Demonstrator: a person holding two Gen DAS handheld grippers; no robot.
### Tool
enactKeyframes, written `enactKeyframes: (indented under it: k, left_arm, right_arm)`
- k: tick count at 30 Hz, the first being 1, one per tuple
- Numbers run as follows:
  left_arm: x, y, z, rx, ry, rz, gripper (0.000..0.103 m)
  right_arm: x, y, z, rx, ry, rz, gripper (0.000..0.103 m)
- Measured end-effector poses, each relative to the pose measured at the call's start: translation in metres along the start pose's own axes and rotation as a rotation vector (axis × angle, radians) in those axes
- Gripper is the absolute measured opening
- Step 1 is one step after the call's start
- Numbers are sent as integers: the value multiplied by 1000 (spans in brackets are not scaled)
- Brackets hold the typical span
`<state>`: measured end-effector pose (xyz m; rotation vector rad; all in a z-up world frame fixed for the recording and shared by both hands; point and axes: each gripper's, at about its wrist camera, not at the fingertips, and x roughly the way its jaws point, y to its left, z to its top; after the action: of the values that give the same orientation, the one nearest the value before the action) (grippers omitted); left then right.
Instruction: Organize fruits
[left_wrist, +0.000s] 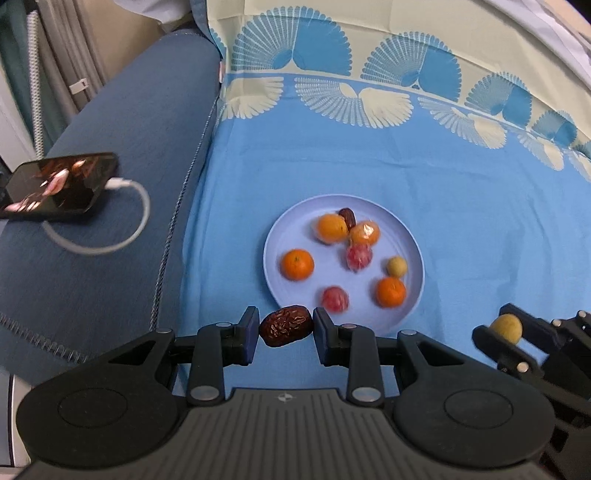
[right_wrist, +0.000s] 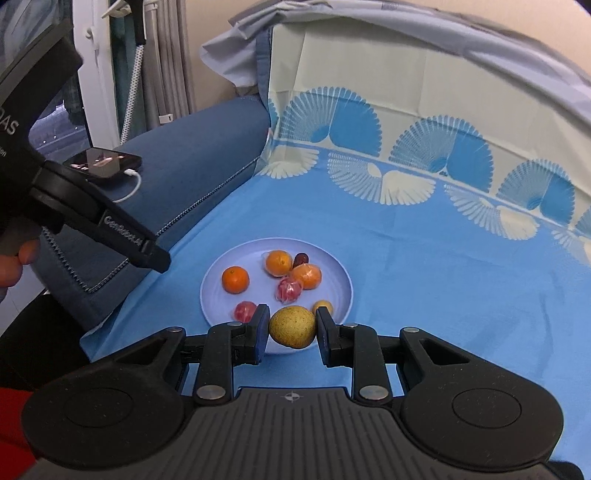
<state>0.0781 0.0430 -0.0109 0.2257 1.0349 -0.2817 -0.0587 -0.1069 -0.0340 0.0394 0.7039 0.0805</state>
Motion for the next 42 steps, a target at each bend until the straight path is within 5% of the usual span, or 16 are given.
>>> enactKeyframes:
  k: [15, 25, 27, 28, 29, 32, 42]
  left_arm:
    - [113, -23, 53, 74, 104, -15, 35]
    - [150, -26, 68, 94, 120, -19, 35]
    - [149, -26, 69, 102, 102, -29, 44]
    - [146, -27, 70, 110, 92, -27, 73]
    - [142, -28, 72, 113, 78, -16, 102]
    - [120, -28, 68, 118, 14, -19, 103]
    - [56, -20, 20, 102, 61, -11, 103]
  right_arm:
    - [109, -17, 16, 15, 106, 15, 28]
    - [149, -22, 14, -8, 147, 21, 29]
    - [151, -23, 16, -5, 144, 36, 29]
    - [152, -24, 18, 1, 145, 42, 41]
    - [151, -25, 21, 14, 138, 31, 64]
    - [138, -28, 23, 39, 96, -11, 90]
    - [59, -5, -4, 35, 120, -14, 99]
